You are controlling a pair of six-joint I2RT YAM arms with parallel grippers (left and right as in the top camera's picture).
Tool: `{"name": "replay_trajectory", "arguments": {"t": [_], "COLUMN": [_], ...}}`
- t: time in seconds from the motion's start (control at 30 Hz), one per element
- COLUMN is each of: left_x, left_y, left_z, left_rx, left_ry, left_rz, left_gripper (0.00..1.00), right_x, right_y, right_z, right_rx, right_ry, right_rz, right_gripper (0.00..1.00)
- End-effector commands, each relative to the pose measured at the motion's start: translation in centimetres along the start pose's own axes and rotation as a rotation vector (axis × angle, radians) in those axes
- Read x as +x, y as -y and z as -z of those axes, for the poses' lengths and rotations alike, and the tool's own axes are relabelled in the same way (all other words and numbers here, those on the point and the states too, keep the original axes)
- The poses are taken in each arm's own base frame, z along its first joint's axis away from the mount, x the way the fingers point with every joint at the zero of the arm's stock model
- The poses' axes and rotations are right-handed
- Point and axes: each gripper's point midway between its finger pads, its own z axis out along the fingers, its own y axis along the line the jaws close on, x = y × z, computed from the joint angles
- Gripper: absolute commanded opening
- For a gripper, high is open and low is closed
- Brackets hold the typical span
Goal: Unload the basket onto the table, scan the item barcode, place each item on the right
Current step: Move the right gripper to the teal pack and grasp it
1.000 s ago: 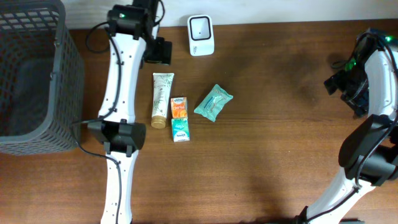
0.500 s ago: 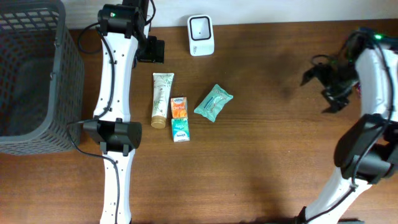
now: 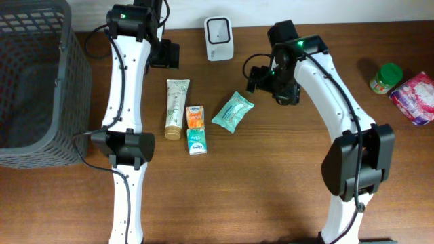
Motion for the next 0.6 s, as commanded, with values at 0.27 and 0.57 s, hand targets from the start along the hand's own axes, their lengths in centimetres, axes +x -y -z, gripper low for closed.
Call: {"name": "replay_trajectory", "arguments": {"t": [0.27, 0.57], "left_x": [-0.1, -0.1], "left_y": [0.1, 0.1], "left_z": [0.2, 0.2], "left_rx": [0.008, 0.008], "left_ry": [0.006, 0.006], "left_rz": [0.011, 0.011], "left_gripper": [0.99, 0.99], "right_x": [3.2, 4.6], "right_y": [-2.4, -4.3], "right_z": [-8.4, -13.1], "right_rx": [-0.310, -0.302], "right_ry": [-0.113, -0.053], "right_rz": [-0.107, -0.144], "right_gripper": [0.94, 0.91]}}
